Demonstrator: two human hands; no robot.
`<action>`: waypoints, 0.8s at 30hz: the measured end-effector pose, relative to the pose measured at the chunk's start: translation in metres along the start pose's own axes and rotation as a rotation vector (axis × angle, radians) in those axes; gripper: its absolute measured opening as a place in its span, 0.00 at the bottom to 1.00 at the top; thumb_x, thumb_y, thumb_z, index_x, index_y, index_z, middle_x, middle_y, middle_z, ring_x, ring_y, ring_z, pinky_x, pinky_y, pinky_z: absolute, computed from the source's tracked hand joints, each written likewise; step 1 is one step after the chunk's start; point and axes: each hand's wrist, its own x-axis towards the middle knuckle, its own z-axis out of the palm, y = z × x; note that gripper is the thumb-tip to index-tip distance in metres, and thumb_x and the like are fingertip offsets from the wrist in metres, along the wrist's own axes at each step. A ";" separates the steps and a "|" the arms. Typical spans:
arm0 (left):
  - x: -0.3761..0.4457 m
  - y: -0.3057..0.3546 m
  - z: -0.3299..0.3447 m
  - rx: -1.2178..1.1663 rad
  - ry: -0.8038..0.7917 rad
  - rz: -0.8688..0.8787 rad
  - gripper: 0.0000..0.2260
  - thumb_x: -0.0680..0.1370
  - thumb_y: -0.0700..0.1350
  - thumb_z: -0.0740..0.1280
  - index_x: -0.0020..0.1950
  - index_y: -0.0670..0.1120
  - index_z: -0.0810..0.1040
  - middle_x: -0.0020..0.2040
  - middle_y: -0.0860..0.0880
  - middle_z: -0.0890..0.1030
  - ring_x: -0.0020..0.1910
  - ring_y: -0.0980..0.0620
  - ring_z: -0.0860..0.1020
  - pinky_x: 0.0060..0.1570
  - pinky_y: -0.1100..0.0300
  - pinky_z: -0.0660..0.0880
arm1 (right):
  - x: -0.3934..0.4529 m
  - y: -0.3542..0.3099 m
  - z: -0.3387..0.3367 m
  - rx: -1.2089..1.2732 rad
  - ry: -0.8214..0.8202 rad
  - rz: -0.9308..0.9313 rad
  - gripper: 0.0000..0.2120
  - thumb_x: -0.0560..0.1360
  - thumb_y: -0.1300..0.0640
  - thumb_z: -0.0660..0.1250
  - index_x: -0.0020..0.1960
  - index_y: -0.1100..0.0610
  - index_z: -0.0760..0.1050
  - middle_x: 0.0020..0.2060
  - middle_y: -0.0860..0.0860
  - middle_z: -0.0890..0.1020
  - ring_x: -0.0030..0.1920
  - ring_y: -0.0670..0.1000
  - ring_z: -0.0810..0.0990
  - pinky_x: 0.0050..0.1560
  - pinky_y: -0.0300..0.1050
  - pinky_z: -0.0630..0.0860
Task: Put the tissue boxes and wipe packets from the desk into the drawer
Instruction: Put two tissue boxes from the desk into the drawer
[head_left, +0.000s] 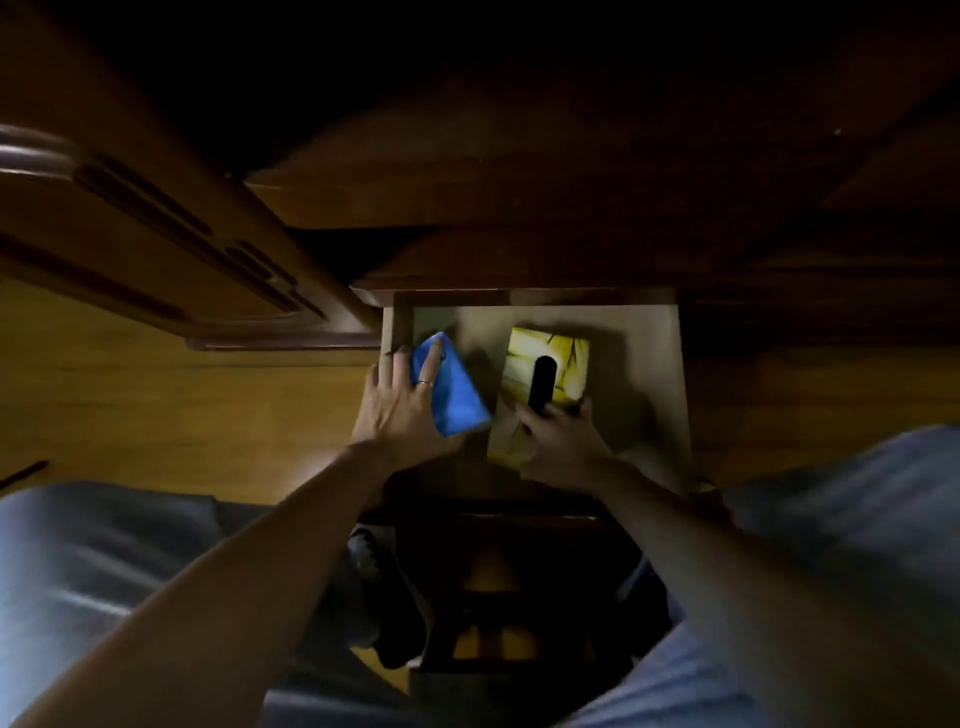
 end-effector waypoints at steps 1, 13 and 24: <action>0.002 0.002 0.008 -0.022 0.025 -0.018 0.58 0.65 0.81 0.59 0.83 0.46 0.48 0.66 0.39 0.65 0.62 0.41 0.65 0.63 0.45 0.68 | 0.004 0.002 0.011 0.000 -0.021 -0.007 0.46 0.69 0.37 0.68 0.80 0.46 0.51 0.72 0.55 0.73 0.76 0.56 0.65 0.70 0.78 0.47; -0.081 0.005 -0.019 -0.149 0.222 -0.231 0.58 0.66 0.79 0.62 0.83 0.47 0.45 0.73 0.38 0.61 0.70 0.36 0.62 0.69 0.41 0.64 | -0.044 -0.024 -0.017 0.151 0.207 0.122 0.29 0.80 0.53 0.68 0.79 0.51 0.64 0.75 0.56 0.71 0.74 0.60 0.67 0.71 0.53 0.69; -0.067 -0.015 0.035 -0.509 0.279 -0.586 0.55 0.67 0.77 0.64 0.83 0.48 0.47 0.71 0.39 0.62 0.68 0.36 0.65 0.70 0.42 0.66 | 0.009 -0.004 0.008 0.681 0.140 0.483 0.58 0.75 0.45 0.74 0.82 0.56 0.31 0.83 0.58 0.51 0.80 0.62 0.58 0.77 0.57 0.61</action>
